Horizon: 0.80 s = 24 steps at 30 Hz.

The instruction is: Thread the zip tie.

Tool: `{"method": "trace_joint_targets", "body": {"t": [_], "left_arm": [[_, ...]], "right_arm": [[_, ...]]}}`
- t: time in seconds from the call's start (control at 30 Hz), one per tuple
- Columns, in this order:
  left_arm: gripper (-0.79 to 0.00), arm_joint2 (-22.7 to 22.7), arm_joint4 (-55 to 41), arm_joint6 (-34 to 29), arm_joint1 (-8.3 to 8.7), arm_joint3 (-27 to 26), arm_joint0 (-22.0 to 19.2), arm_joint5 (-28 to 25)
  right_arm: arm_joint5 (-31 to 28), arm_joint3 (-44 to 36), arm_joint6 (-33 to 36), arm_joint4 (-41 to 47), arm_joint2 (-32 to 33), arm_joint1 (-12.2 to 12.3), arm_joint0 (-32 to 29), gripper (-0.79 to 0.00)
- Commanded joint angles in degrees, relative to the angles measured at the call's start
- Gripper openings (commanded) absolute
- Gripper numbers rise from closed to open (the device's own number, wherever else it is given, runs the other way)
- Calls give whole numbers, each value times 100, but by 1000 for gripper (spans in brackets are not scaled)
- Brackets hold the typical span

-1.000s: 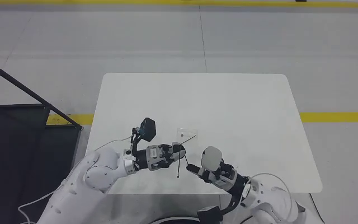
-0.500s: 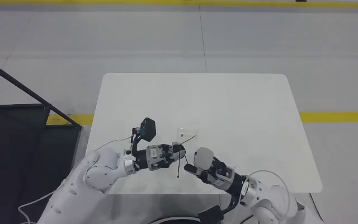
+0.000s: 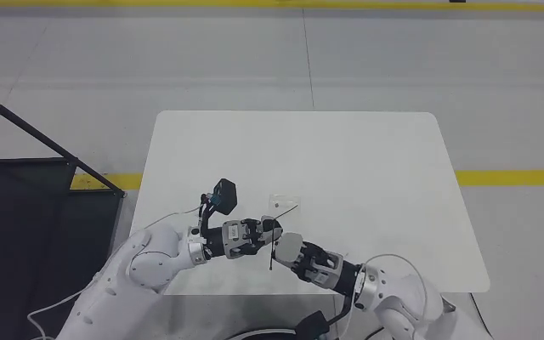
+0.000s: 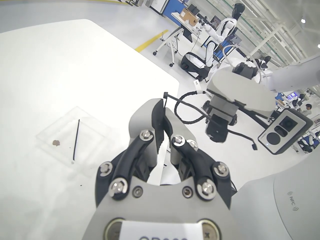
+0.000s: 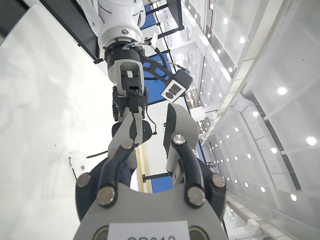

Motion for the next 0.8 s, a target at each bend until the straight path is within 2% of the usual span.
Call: {"method": "trace_joint_targets", "body": {"t": [0.0,0.3,0.4,0.5,0.63,0.77], "left_arm": [[-785,0,0,0,0,0,0,0],[-785,0,0,0,0,0,0,0],[-785,0,0,0,0,0,0,0],[-785,0,0,0,0,0,0,0],[-785,0,0,0,0,0,0,0],[-785,0,0,0,0,0,0,0]], "right_arm": [[-17,12,22,-6,-33,-27,45,-496],[-1,82,44,-49,-108,-124,134,-517],[-1,93,30,-66,-109,-147,141,-560],[-5,96,21,-83,-106,-168,142,-650],[-28,101,5,-112,-96,-193,137,-690],[-59,104,-19,-131,-77,-214,128,-767]]}}
